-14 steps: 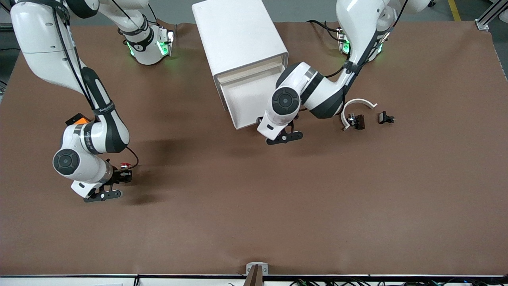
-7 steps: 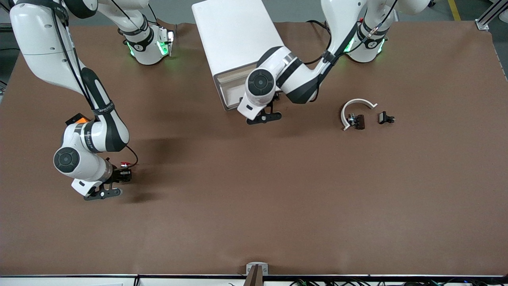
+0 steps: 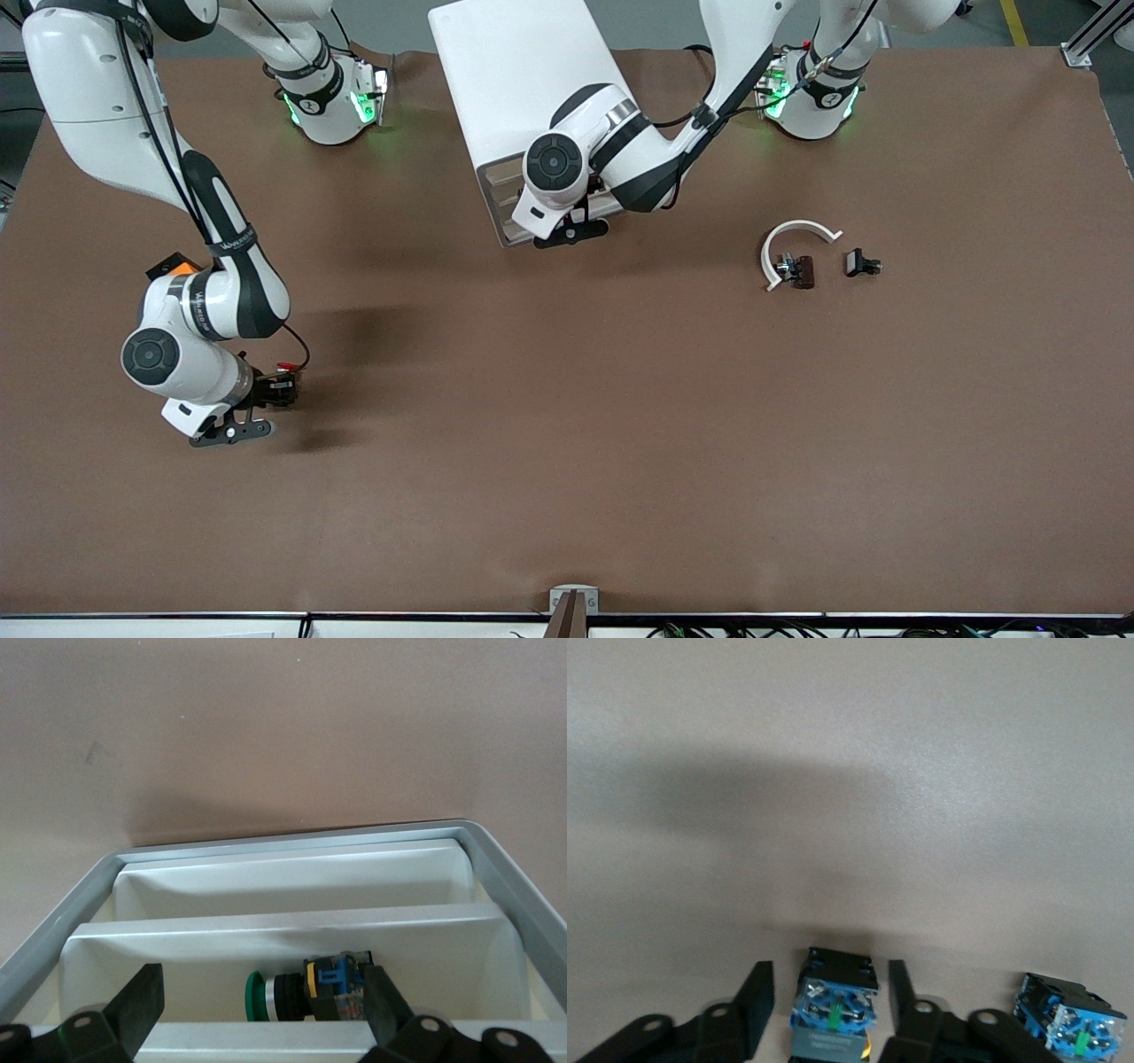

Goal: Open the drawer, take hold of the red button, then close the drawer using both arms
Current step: 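Open the right gripper off the button while the left gripper withdraws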

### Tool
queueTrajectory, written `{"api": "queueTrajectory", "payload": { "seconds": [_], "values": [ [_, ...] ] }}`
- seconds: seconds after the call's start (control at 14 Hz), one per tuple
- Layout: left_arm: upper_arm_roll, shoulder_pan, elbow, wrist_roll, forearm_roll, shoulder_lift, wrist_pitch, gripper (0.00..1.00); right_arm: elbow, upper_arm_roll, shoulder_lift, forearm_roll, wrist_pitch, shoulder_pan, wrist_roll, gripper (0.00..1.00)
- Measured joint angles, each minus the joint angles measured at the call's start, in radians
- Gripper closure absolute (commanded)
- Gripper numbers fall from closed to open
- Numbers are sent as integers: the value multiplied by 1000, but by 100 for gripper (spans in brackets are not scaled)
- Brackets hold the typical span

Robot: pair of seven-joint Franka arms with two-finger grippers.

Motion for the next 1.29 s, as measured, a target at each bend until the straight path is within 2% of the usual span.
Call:
{"api": "queueTrajectory", "payload": {
  "seconds": [0.29, 0.43, 0.57, 0.79, 1.0, 1.29],
  "values": [
    [12, 26, 14, -6, -27, -1, 3, 0, 43, 20, -37, -1, -39, 51, -2, 0],
    [30, 105, 51, -7, -27, -3, 5, 0, 82, 23, -95, -1, -146, 115, 13, 0],
    [36, 232, 99, 7, -23, -4, 3, 0, 108, 24, -172, 0, -268, 184, 96, 0],
    [36, 384, 151, 43, 78, -10, -1, 0, 113, 26, -265, -1, -389, 273, 241, 0],
    [35, 454, 182, 54, 208, -30, -1, 0, 109, 24, -273, -1, -404, 294, 278, 0],
    [36, 579, 210, 163, 236, -85, -1, 0, 107, 21, -266, -1, -404, 299, 283, 0]
  ]
}}
